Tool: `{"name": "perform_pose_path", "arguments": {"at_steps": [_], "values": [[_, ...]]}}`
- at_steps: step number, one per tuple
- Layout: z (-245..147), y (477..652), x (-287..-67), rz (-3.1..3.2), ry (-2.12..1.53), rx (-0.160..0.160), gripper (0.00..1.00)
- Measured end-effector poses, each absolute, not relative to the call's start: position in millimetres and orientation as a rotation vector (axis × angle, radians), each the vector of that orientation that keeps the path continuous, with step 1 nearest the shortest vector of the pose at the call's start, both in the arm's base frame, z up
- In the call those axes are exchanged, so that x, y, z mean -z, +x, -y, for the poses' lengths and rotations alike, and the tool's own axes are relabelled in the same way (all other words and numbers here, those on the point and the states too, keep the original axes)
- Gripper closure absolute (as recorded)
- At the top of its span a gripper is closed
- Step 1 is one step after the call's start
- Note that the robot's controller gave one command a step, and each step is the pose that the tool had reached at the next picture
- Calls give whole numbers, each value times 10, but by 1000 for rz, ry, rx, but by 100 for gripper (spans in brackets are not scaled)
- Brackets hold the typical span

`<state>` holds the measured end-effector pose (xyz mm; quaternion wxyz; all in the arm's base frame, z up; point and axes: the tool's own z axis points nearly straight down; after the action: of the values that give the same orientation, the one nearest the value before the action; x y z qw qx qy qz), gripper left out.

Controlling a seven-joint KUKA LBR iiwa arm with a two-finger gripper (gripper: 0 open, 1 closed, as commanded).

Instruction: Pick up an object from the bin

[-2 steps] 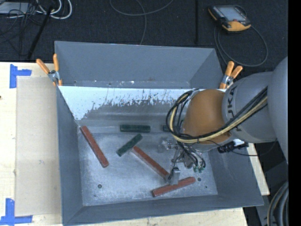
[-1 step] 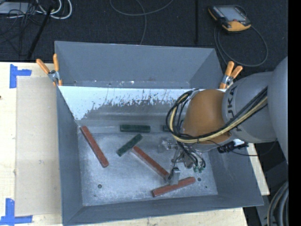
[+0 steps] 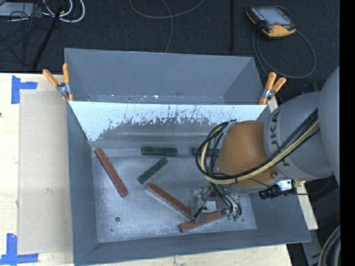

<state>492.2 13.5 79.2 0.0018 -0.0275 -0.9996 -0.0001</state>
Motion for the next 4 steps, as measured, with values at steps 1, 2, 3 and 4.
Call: {"name": "perform_pose_path", "arguments": {"at_steps": [1,2,3,4], "values": [[-135,4924,-790,3138,-85,0,0],[-136,4924,-790,3138,-84,0,0],[-126,4924,-790,3138,-86,0,0],[224,4892,-1000,3141,-34,-8,0]]}}
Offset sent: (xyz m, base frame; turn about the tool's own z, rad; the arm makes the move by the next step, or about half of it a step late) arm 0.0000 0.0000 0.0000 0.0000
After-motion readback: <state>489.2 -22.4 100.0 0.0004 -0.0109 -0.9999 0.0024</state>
